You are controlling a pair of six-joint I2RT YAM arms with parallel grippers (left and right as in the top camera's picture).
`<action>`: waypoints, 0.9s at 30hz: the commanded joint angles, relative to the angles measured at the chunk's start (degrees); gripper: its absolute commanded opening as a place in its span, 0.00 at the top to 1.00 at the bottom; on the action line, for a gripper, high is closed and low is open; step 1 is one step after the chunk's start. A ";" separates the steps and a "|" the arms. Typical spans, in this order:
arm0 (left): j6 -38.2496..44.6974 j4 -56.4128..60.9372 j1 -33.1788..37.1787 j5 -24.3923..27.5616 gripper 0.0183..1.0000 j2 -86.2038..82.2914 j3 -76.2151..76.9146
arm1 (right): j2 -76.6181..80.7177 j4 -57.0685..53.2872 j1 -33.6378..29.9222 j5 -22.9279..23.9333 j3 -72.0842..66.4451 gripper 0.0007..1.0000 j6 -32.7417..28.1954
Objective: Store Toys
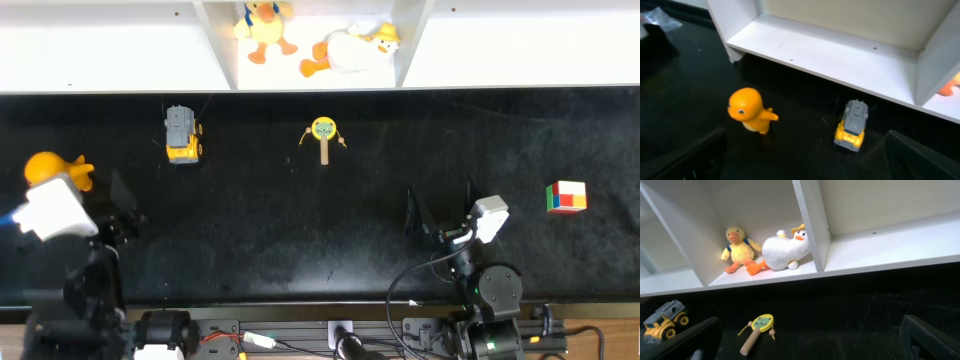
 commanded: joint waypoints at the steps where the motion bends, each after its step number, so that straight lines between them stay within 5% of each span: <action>1: 1.46 -0.87 0.28 -2.34 0.00 3.26 2.14 | -0.52 0.26 0.26 0.31 -0.74 0.00 0.00; 23: 12.59 -0.76 35.50 15.72 0.00 11.19 2.05 | -0.52 0.24 0.26 0.31 -0.74 0.01 0.00; 27: 15.19 2.12 41.13 23.69 0.00 17.18 2.10 | -0.52 0.26 0.26 0.31 -0.74 0.00 0.00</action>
